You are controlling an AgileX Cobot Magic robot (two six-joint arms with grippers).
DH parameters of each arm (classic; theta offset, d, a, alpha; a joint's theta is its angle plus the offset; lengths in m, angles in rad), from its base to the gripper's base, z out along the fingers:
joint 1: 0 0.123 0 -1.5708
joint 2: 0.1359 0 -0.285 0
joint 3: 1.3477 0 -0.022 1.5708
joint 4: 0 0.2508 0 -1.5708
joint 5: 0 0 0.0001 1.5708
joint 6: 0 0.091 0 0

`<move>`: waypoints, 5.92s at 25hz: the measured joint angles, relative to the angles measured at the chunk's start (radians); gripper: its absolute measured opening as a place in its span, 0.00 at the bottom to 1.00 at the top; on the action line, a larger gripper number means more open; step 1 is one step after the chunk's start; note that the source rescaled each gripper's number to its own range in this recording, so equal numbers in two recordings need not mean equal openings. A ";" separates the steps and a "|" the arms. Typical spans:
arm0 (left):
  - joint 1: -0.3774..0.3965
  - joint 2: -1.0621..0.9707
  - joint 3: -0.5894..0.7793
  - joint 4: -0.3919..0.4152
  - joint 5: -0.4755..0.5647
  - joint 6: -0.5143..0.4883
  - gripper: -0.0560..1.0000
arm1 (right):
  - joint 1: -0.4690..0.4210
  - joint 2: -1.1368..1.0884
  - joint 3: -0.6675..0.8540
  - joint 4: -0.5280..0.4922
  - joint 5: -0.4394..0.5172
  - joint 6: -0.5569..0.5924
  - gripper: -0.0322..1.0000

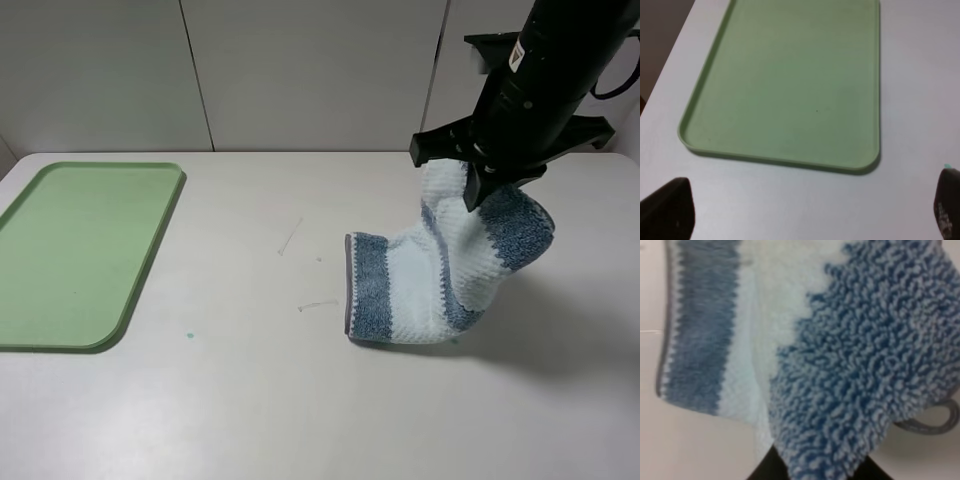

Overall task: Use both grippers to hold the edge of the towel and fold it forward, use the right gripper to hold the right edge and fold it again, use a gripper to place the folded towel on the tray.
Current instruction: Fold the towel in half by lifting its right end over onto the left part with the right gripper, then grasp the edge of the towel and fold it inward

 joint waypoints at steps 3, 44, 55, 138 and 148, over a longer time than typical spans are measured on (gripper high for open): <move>0.000 0.000 0.000 0.000 0.000 0.000 0.95 | 0.022 0.029 0.000 0.007 -0.023 -0.008 0.10; 0.000 0.000 0.000 0.000 0.000 0.000 0.95 | 0.086 0.122 0.000 0.026 -0.116 -0.043 1.00; 0.000 0.000 0.000 0.000 0.000 0.000 0.95 | 0.086 -0.006 0.000 0.023 -0.060 -0.079 1.00; 0.000 0.000 0.000 0.000 0.000 0.000 0.95 | -0.557 -1.593 0.737 0.059 -0.071 -0.523 1.00; 0.000 0.000 0.000 0.000 0.000 0.000 0.95 | -0.557 -1.593 0.737 0.058 -0.071 -0.525 1.00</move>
